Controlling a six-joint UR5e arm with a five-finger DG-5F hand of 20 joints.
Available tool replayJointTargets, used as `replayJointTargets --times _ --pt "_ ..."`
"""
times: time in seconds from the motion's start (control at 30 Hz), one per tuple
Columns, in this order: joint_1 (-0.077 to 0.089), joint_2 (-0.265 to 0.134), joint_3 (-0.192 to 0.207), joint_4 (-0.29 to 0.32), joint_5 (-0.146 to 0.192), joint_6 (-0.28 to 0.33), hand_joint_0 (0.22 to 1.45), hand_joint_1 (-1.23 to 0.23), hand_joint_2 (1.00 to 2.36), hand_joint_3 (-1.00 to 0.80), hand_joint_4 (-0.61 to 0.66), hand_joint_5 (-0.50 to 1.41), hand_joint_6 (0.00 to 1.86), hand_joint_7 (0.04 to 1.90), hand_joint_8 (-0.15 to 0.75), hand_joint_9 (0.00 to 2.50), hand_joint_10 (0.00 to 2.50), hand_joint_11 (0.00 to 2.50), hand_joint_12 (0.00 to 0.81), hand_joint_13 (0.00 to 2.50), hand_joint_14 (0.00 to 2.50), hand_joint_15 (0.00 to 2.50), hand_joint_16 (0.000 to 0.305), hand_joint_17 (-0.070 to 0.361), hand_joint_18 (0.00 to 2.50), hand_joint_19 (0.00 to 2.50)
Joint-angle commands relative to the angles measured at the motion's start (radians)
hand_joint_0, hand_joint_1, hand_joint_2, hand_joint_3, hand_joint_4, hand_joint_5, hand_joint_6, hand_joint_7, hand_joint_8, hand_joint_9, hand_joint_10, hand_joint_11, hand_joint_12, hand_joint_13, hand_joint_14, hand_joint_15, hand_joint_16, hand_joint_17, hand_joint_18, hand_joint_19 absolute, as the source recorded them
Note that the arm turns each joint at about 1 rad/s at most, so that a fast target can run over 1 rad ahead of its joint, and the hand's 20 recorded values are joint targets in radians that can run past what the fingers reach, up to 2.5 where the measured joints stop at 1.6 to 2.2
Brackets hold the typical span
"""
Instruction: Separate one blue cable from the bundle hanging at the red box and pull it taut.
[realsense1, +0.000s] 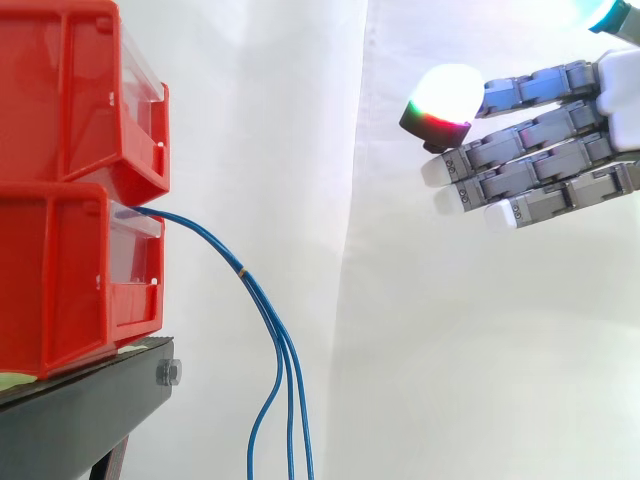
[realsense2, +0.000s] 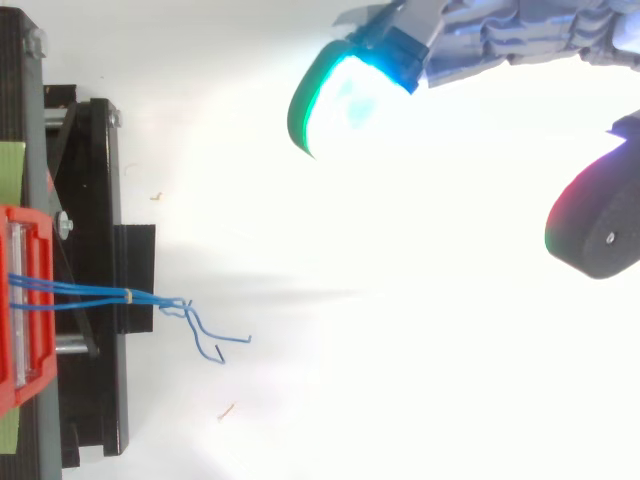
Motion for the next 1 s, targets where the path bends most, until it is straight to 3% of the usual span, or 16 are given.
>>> replayJointTargets --times 0.0,0.73,0.9,0.97 --pt "0.001 0.000 0.000 0.000 0.000 0.000 0.55 -0.63 1.00 -0.50 0.21 -0.21 0.50 0.75 0.236 0.27 0.00 0.00 0.255 0.28 0.00 0.02 0.031 0.070 0.29 0.21" --pt "-0.001 0.000 0.000 0.000 0.003 0.000 0.55 -0.62 1.00 -0.50 0.23 -0.21 0.50 0.75 0.256 0.31 0.00 0.00 0.270 0.32 0.00 0.05 0.033 0.074 0.35 0.23" --pt "0.002 0.000 0.000 -0.015 0.004 0.000 0.55 -0.62 1.00 -0.50 0.23 -0.21 0.50 0.75 0.257 0.31 0.00 0.00 0.269 0.32 0.00 0.05 0.033 0.074 0.35 0.23" --pt "0.013 0.000 0.000 -0.015 0.003 0.000 0.56 -0.62 1.00 -0.50 0.24 -0.21 0.50 0.76 0.257 0.31 0.00 0.00 0.269 0.32 0.00 0.05 0.033 0.074 0.35 0.23"
